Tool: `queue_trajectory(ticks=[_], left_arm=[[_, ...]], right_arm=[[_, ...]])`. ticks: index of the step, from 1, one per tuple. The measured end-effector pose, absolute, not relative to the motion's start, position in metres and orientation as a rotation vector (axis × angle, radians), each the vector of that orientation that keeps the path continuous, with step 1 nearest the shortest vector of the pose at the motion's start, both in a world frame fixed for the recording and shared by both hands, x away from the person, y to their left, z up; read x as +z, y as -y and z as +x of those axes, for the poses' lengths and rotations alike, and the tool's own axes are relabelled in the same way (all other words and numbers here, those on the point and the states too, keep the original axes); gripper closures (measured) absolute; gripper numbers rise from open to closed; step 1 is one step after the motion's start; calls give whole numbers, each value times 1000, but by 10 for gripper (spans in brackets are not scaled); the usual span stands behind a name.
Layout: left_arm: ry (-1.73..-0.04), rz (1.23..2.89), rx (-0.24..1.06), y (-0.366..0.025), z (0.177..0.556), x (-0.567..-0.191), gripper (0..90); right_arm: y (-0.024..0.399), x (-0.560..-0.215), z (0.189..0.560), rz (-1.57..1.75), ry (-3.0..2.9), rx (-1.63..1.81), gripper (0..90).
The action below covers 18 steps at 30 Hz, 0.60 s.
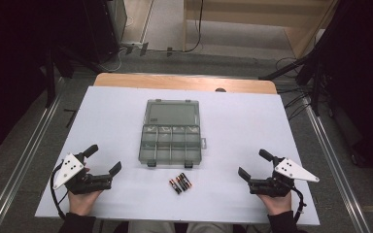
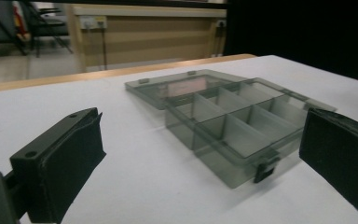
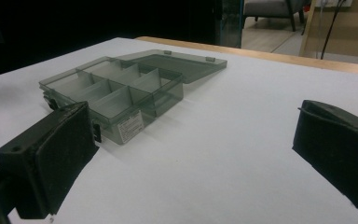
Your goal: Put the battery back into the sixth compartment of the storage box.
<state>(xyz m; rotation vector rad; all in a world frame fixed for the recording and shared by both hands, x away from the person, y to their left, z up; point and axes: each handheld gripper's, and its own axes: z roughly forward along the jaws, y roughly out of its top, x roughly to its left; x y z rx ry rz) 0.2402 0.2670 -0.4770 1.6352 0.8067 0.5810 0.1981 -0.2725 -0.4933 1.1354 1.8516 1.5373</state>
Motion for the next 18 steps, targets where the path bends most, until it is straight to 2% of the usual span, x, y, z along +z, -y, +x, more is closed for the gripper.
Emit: queue_trajectory(ticks=[18], left_arm=[[-789, 1672, 563, -267, 237, -478, 0]], right_arm=[[271, -494, 203, 1133, -1858, 1552, 0]])
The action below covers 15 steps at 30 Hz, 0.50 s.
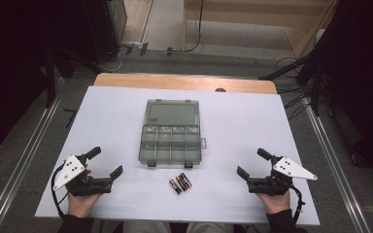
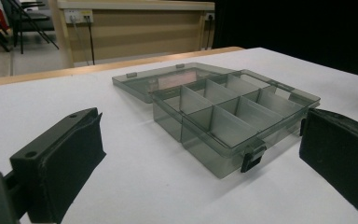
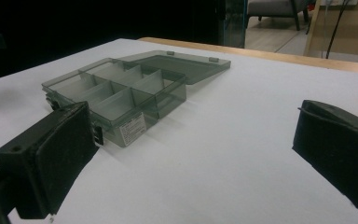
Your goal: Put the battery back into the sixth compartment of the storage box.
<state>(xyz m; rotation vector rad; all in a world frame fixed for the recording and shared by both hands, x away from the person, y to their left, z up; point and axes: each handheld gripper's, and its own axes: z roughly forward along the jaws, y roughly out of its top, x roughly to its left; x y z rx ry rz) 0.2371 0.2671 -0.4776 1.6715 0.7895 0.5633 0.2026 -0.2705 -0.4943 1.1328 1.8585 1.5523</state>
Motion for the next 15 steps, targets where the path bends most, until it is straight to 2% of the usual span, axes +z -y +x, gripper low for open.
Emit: queue_trajectory(ticks=[15], left_arm=[[-789, 1686, 564, -266, 238, -478, 0]], right_arm=[[260, -493, 208, 1155, -1915, 1537, 0]])
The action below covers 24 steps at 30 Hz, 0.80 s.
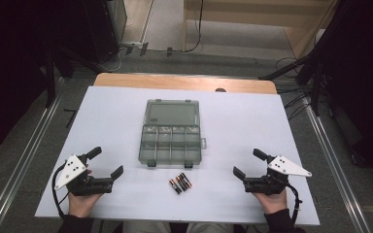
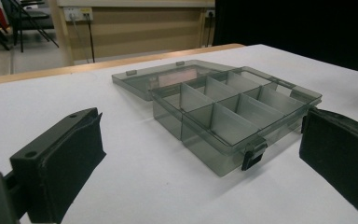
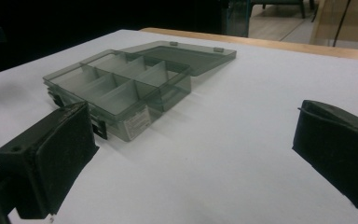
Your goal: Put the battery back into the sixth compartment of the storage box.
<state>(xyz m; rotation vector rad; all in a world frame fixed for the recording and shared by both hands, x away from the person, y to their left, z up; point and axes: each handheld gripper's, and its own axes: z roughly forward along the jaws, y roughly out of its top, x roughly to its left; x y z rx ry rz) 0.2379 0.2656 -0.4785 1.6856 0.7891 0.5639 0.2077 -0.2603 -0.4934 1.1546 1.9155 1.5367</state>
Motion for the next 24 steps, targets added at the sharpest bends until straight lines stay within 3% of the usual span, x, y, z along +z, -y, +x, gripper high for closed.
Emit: queue_trajectory(ticks=[24], left_arm=[[-783, 1710, 567, -263, 235, -479, 0]], right_arm=[[186, -475, 218, 1018, -2200, 1475, 0]])
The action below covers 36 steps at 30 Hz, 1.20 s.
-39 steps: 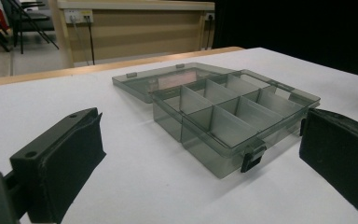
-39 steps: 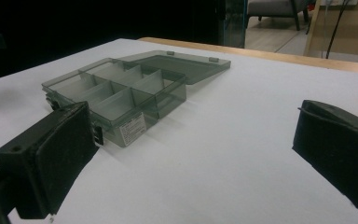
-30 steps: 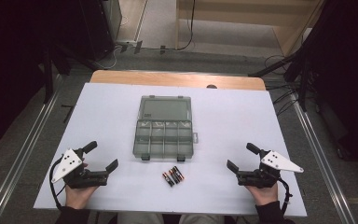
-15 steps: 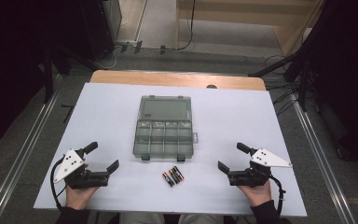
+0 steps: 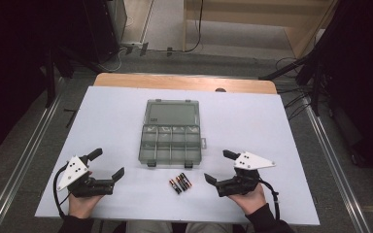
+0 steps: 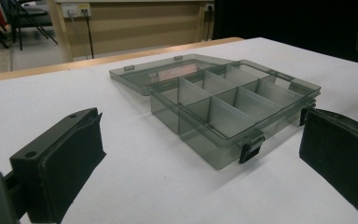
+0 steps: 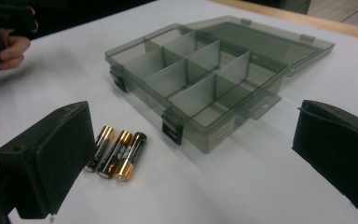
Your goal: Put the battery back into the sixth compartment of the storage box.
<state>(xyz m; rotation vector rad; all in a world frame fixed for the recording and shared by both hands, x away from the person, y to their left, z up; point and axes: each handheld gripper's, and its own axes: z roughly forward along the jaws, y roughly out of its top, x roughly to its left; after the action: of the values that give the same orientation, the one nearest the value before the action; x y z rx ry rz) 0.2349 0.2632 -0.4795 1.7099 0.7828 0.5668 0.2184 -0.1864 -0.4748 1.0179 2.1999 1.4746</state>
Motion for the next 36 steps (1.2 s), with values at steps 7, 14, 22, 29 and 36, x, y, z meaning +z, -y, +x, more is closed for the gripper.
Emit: queue_trajectory(ticks=[7, 14, 22, 29, 36], left_arm=[[-775, 1712, 560, -263, 235, -480, 0], [-777, 1717, 560, -262, 235, -480, 0], [-770, 1726, 561, -261, 234, -480, 0], [-772, 1729, 553, -261, 234, -480, 0], [-773, 1729, 553, -261, 234, -480, 0]], right_arm=[[159, -476, 222, 956, -2338, 1385, 0], [135, -478, 224, 890, -2486, 1187, 1], [113, -481, 230, 882, -2602, 1009, 19], [103, -482, 237, 952, -2666, 953, 76], [101, -479, 247, 1077, -2711, 915, 255]])
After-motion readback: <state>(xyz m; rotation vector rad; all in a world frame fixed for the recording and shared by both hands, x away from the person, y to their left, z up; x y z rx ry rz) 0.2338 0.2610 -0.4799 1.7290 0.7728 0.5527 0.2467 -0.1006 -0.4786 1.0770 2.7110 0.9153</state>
